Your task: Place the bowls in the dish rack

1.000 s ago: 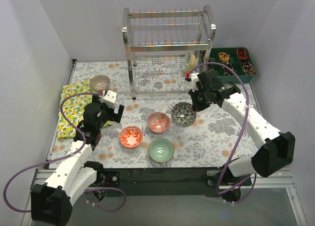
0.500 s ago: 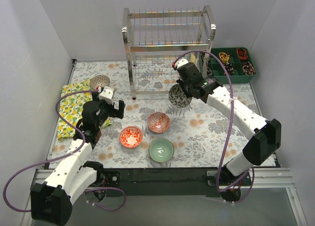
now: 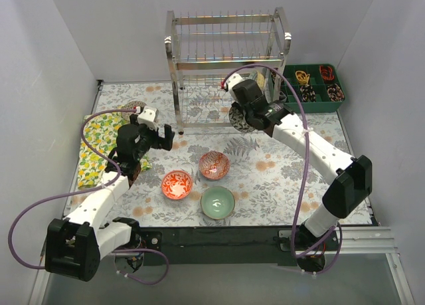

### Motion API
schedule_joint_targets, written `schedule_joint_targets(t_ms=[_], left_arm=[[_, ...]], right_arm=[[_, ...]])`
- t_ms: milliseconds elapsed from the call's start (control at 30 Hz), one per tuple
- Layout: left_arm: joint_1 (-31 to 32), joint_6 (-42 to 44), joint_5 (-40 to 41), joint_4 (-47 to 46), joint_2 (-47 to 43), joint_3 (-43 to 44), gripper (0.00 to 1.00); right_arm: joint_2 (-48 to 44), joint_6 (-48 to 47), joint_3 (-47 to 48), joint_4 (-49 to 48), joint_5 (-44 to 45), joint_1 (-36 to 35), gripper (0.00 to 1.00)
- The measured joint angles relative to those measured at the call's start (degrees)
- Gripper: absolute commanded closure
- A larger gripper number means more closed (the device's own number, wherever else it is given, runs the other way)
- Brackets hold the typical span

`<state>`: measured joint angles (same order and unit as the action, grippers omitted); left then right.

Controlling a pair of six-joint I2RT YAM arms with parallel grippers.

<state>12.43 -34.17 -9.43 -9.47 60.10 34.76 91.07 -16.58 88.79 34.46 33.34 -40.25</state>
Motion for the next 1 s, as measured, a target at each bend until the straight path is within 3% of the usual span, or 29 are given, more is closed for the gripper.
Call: schedule_joint_targets(t_ms=[267, 433, 633, 1000], left_arm=[[0.0, -1.7, -0.5, -4.8, 3.7, 0.0, 0.02], [0.0, -2.7, -1.3, -9.0, 9.8, 0.5, 0.02], [0.0, -4.2, -1.9, -13.1, 18.9, 5.5, 0.03], [0.0, -8.0, -2.7, -18.8, 25.8, 9.0, 0.05]], right_arm=[[6.0, -4.9, 0.6, -4.0, 6.8, -1.7, 0.99], [12.0, -4.3, 5.5, -2.5, 9.7, -1.8, 0.99], [12.9, -1.8, 6.4, -0.9, 12.0, -1.9, 0.99], [19.9, -2.6, 11.8, -2.5, 22.4, -3.0, 0.99]])
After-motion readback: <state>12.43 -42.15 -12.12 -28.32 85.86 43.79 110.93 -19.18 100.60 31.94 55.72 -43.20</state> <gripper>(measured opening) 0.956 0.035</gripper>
